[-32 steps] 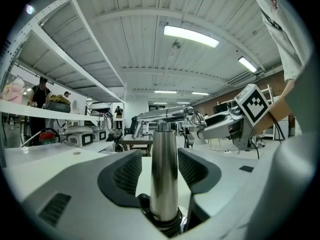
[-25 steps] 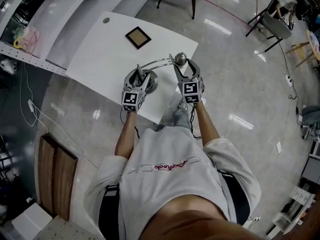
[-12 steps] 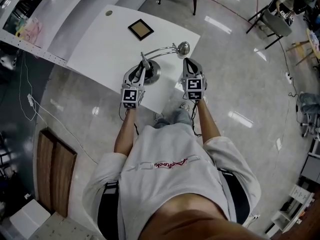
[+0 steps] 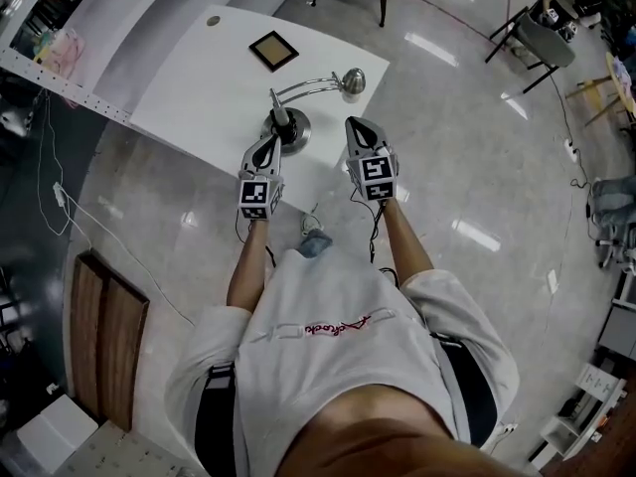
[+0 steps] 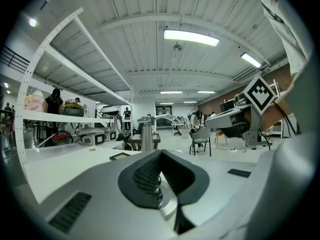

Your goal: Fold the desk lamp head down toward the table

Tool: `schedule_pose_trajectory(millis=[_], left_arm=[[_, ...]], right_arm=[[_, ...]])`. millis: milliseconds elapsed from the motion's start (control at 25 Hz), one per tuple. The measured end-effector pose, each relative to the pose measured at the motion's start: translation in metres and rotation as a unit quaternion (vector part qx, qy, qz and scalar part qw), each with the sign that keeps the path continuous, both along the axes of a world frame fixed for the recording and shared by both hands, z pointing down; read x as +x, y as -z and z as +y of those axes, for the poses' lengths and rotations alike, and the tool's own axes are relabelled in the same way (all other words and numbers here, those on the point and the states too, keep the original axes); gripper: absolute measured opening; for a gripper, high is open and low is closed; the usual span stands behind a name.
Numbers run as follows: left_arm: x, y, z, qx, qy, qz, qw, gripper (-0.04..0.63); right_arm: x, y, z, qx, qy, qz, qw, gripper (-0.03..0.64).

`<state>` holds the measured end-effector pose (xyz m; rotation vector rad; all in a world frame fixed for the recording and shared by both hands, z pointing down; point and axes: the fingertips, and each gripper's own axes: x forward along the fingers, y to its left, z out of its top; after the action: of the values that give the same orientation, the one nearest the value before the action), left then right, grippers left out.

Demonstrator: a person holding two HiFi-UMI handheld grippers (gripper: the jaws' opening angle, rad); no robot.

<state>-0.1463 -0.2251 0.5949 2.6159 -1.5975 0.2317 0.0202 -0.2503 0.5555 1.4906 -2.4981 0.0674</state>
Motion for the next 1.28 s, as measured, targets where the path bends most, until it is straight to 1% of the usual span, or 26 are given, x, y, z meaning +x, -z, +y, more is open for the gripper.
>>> schedule_pose_trajectory(millis=[160, 320, 520, 960, 1120, 1280], left_arm=[[0.022, 0.002, 0.024, 0.001, -0.005, 0.005, 1.0000, 0.028], [0.039, 0.004, 0.051, 0.002, -0.013, 0.012, 0.9998, 0.028], [0.054, 0.009, 0.091, 0.004, -0.022, 0.012, 0.9997, 0.028], [0.066, 0.028, 0.164, 0.021, -0.025, 0.015, 0.9994, 0.028], [0.070, 0.029, 0.185, 0.025, -0.029, 0.015, 0.9992, 0.028], [0.073, 0.029, 0.202, 0.027, -0.032, 0.015, 0.9990, 0.028]], right_arm=[[0.008, 0.011, 0.024, 0.008, 0.007, -0.020, 1.000, 0.018], [0.011, 0.019, 0.053, 0.017, 0.008, -0.027, 0.999, 0.016], [0.010, 0.026, 0.094, 0.020, 0.015, -0.035, 0.999, 0.015], [0.013, 0.029, 0.167, 0.029, 0.004, -0.045, 0.999, 0.013], [0.013, 0.025, 0.193, 0.027, -0.001, -0.056, 0.998, 0.012], [0.014, 0.017, 0.214, 0.024, -0.004, -0.056, 0.998, 0.012]])
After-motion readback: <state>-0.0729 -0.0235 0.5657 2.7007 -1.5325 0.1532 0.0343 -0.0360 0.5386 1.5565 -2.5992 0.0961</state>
